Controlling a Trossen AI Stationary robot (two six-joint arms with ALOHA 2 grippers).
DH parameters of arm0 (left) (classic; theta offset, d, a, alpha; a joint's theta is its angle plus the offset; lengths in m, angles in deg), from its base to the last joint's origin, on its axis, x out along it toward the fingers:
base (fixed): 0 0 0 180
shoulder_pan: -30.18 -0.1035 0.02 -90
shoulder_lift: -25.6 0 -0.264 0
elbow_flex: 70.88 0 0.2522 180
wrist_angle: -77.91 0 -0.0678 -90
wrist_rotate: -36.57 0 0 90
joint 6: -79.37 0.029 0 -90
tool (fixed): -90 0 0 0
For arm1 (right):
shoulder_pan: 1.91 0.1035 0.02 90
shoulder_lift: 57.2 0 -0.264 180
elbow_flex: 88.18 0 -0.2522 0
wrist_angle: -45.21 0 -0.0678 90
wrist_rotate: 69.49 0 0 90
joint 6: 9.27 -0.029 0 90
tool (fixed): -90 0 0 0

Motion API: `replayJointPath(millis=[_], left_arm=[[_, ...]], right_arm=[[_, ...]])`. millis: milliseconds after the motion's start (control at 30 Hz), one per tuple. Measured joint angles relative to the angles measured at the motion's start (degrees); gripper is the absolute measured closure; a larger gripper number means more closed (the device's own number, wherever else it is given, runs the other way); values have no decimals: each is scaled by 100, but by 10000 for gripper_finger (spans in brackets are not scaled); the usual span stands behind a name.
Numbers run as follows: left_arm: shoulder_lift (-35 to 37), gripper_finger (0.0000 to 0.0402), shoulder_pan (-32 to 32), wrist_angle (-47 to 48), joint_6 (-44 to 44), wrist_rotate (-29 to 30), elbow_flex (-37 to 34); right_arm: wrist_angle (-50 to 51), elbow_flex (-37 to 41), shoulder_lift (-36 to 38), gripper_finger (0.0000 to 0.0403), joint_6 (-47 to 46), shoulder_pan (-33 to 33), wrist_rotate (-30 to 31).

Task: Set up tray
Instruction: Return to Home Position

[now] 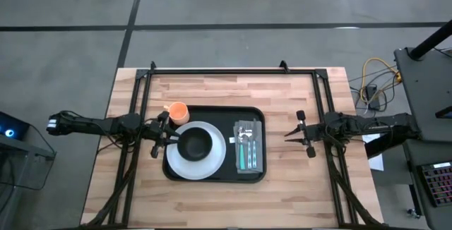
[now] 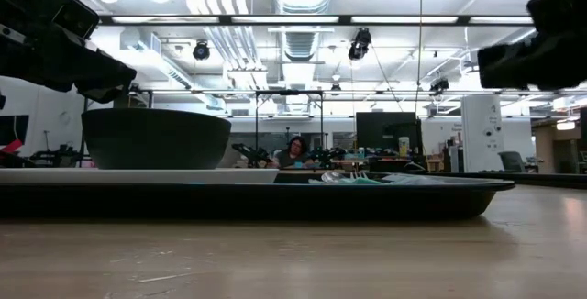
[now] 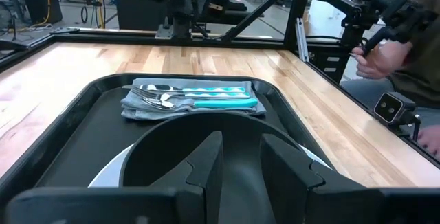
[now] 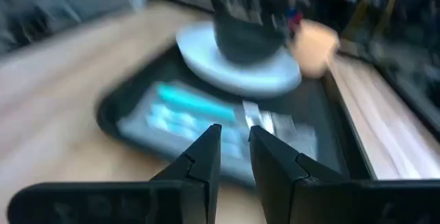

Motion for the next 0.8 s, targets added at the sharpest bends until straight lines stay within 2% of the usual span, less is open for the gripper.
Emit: replayJointPath(millis=[133,200,267,800], left_arm=[[0,322,2,0,0,2,0],[0,322,1,0,-1,2,0],[0,322,0,-1,-2,2,0],[0,322,0,-2,0,2,0]], right_arm=[[-1267,340,3,335,73,3,-1009],[-1357,339,-9,335,153,6,-1599],[-1340,339,2,335,184,5,-1869],[-1281,339,-195,335,-62,5,-1688]])
